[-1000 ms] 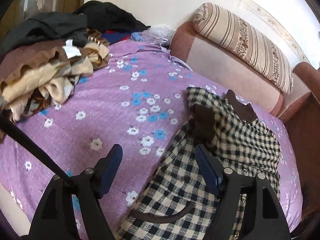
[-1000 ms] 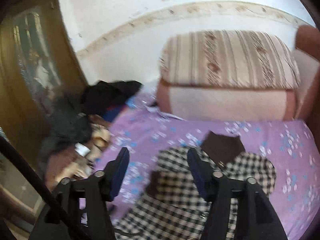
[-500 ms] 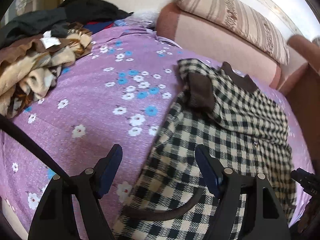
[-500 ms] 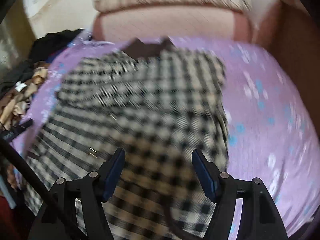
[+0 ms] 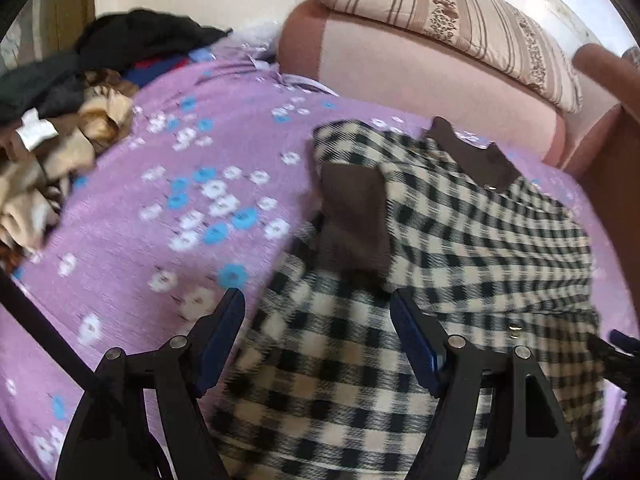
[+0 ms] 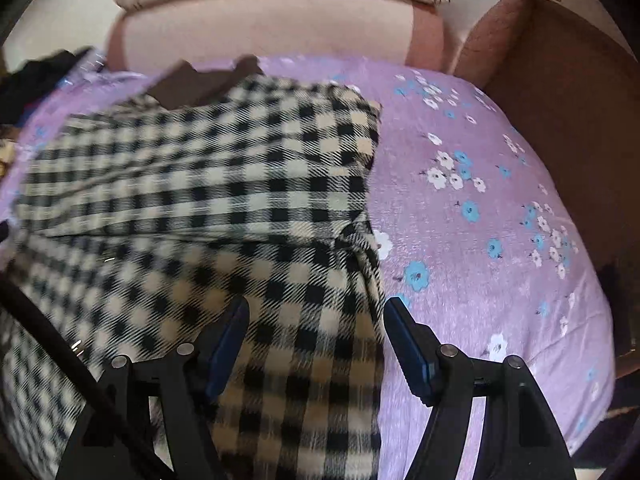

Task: Fold large clothes

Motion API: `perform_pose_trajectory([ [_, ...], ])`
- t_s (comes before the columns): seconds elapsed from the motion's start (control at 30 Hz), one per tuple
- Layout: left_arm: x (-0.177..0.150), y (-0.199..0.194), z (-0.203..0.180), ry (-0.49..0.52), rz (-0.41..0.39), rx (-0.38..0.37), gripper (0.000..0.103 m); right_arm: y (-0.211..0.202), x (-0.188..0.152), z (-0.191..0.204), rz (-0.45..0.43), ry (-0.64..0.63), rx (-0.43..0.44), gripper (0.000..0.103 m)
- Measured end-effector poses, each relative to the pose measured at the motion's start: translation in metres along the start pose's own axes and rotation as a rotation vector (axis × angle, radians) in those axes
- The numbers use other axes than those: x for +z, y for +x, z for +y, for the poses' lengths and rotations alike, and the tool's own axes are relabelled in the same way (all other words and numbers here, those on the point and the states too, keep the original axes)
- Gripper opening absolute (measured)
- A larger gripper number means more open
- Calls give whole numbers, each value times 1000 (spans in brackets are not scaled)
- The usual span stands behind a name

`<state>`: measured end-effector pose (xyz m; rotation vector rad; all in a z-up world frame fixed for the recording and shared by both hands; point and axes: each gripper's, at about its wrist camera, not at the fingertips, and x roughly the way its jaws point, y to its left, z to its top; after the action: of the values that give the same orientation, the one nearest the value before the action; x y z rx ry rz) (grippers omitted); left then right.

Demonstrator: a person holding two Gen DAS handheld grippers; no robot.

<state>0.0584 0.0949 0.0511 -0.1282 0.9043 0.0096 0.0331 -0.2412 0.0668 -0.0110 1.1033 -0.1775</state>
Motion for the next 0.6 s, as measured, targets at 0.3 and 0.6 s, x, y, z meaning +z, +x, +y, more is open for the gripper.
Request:
perform_pose_trajectory([
  [0.3,-15,-16,-11,67,3,4,74,-17,-20,22,-18,-151,-124,74],
  [0.6,-37,-36,14,20,41,10,74,-33,-80,-43,26,31,27,74],
])
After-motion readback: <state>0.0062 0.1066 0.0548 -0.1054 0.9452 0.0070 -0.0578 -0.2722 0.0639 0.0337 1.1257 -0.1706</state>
